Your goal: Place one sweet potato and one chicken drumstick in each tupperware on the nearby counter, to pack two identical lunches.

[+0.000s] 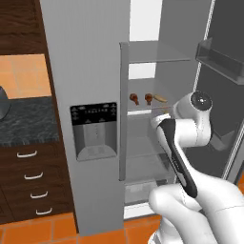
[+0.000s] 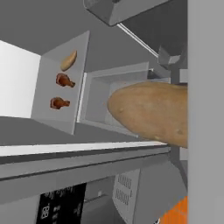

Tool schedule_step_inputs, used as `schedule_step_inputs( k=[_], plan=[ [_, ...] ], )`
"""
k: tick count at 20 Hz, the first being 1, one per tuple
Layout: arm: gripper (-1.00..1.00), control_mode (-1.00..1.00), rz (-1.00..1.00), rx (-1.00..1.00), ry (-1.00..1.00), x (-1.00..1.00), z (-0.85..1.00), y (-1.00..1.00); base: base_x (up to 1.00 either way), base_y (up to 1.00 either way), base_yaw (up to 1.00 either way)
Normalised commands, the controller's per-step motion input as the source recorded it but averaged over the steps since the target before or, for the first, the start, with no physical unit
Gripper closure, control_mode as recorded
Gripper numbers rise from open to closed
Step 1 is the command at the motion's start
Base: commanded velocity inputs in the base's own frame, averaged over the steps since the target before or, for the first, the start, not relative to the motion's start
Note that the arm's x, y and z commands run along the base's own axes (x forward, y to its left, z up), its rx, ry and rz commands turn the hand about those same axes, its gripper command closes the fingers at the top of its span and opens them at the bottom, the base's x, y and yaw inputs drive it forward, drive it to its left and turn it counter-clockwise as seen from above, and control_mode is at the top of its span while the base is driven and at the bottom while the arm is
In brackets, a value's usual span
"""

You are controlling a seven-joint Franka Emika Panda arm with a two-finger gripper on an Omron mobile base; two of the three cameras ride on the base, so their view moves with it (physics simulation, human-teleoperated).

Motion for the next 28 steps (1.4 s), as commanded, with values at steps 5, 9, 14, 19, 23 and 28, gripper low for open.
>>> schedule_step_inputs(
  k=[5,9,14,19,23,28],
  plan=[
    [1.00,1.00,0.00,0.00,0.00,0.00,0.00,0.00,-0.36,1.00,0.00],
    [1.00,1.00,0.00,0.00,0.00,0.00,0.00,0.00,0.00,1.00,0.00],
    [1.00,1.00,0.00,0.00,0.00,0.00,0.00,0.00,0.00,1.00,0.00],
    [1.00,1.00,0.00,0.00,0.00,0.00,0.00,0.00,0.00,1.00,0.00],
    [1.00,1.00,0.00,0.00,0.00,0.00,0.00,0.00,0.00,1.00,0.00],
    [1.00,1.00,0.00,0.00,0.00,0.00,0.00,0.00,0.03,1.00,0.00]
  ],
)
